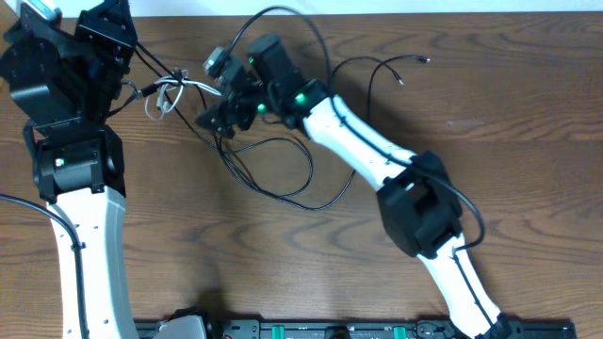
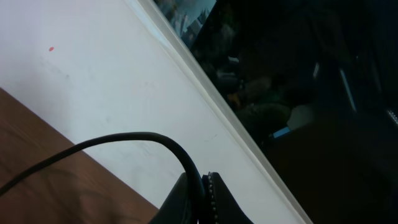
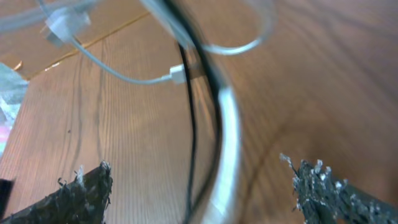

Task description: Untangle cables

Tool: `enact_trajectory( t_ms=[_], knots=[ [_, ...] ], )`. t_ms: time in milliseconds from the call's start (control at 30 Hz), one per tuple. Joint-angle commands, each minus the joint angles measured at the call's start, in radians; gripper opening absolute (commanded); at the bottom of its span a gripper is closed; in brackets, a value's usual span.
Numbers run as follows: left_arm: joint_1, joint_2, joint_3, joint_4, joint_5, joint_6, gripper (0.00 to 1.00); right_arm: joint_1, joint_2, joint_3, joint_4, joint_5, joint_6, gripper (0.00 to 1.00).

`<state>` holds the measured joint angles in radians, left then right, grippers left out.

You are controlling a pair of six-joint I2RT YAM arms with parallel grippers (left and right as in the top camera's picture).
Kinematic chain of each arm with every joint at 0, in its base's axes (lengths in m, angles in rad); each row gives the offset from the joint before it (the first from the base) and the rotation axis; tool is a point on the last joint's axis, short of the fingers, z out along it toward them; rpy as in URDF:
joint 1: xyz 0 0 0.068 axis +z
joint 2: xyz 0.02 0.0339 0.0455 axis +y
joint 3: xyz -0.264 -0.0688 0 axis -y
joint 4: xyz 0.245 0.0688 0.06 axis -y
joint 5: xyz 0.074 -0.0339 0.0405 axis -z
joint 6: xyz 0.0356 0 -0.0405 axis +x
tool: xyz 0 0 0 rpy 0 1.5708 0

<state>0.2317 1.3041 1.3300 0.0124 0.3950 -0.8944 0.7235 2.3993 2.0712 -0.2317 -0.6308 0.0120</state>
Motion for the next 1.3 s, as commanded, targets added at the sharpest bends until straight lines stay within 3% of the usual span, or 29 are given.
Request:
enact_trajectory(
  t_ms=[0, 100, 167, 200, 300, 400, 467, 600, 733, 967, 1100, 1267],
  knots=[
    [-0.002, -0.023, 0.036, 0.011, 0.025, -0.009, 0.07, 0.029, 0.045, 0.007, 0.090, 0.096, 0.106, 0.90],
    [-0.002, -0.022, 0.036, 0.011, 0.043, -0.008, 0.07, 0.032, 0.055, 0.007, 0.154, 0.179, 0.175, 0.86],
    [-0.002, -0.022, 0.036, 0.004, 0.043, -0.008, 0.07, 0.033, 0.055, 0.007, 0.153, 0.207, 0.187, 0.76],
    [-0.002, -0.022, 0.036, 0.001, 0.043, -0.008, 0.08, 0.033, 0.056, 0.007, 0.149, 0.207, 0.187, 0.62],
    [-0.002, -0.022, 0.036, -0.004, 0.043, -0.009, 0.07, 0.033, 0.057, 0.007, 0.146, 0.207, 0.187, 0.34],
    [-0.002, -0.022, 0.035, -0.004, 0.043, -0.009, 0.07, 0.032, 0.057, 0.007, 0.128, 0.206, 0.201, 0.12],
    [-0.001, -0.022, 0.035, -0.004, 0.042, -0.005, 0.07, 0.029, 0.057, 0.007, 0.086, 0.206, 0.201, 0.03],
    [-0.001, -0.022, 0.035, -0.033, -0.014, 0.072, 0.07, -0.003, 0.040, 0.008, -0.061, 0.201, 0.201, 0.01],
    [-0.001, -0.018, 0.035, -0.130, -0.200, 0.179, 0.07, -0.066, -0.018, 0.008, -0.290, 0.196, 0.179, 0.01],
    [-0.001, 0.045, 0.035, -0.259, -0.428, 0.312, 0.07, -0.116, -0.152, 0.008, -0.652, 0.119, -0.118, 0.01],
    [-0.001, 0.102, 0.035, -0.274, -0.442, 0.345, 0.07, -0.092, -0.211, 0.008, -0.867, 0.152, -0.329, 0.01],
    [-0.001, 0.169, 0.035, -0.294, -0.443, 0.354, 0.07, -0.086, -0.224, 0.008, -1.011, 0.213, -0.404, 0.01]
  ],
)
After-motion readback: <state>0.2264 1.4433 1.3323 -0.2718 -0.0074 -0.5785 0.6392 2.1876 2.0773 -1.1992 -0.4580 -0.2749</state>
